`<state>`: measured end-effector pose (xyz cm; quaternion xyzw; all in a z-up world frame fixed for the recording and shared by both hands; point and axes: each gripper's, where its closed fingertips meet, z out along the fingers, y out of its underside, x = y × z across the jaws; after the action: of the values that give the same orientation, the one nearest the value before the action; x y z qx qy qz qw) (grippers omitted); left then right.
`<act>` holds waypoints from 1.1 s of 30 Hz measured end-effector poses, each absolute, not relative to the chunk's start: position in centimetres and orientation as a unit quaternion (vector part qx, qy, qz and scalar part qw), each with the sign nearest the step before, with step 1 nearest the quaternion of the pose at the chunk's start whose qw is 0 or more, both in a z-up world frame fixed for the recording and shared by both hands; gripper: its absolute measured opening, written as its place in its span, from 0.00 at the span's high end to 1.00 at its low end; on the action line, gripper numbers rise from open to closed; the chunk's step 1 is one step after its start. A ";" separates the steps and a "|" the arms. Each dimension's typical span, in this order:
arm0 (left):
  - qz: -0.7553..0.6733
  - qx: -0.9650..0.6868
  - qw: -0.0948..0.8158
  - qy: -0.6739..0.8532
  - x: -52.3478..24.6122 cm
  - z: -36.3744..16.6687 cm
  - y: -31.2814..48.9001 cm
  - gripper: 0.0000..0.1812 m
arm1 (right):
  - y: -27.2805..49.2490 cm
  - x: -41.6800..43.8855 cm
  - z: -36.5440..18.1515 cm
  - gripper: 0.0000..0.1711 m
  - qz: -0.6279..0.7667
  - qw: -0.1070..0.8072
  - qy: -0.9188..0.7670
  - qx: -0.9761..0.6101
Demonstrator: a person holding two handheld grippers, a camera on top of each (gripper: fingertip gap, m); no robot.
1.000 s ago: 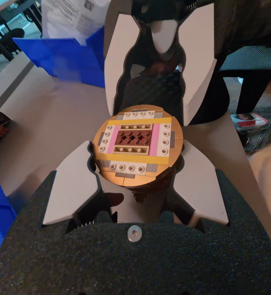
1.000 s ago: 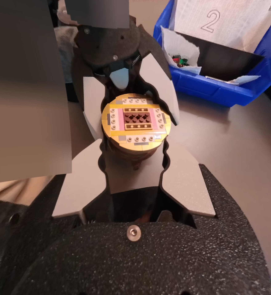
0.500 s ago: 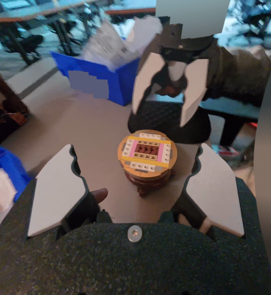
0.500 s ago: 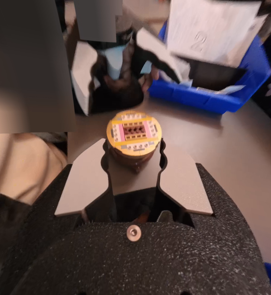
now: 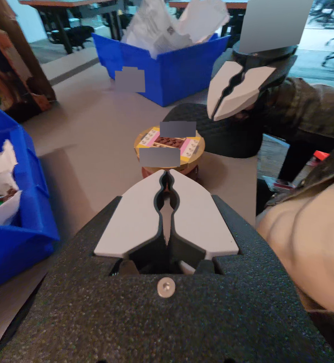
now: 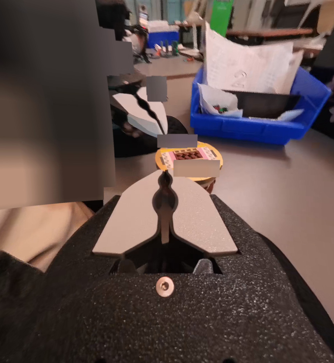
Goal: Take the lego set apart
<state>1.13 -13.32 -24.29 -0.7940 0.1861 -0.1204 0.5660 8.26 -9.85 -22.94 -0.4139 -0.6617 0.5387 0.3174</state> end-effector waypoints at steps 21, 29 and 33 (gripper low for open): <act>-0.174 -0.723 0.653 0.142 -0.3 -21.3 -14.3 0.81 | -9.8 7.4 -25.0 0.82 0.472 0.326 -0.693 -0.437; -0.146 -0.753 0.615 0.181 0.9 -22.7 -13.8 0.65 | -8.3 7.0 -24.6 0.58 0.488 0.324 -0.655 -0.477; -0.104 -0.776 0.597 0.175 0.7 -23.0 -13.1 0.64 | -8.3 6.5 -25.0 0.35 0.464 0.298 -0.673 -0.493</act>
<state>0.74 -13.15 -23.01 -0.7762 0.1749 -0.1042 0.5967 6.46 -8.30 -25.05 -0.4929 -0.6730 0.4641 0.2979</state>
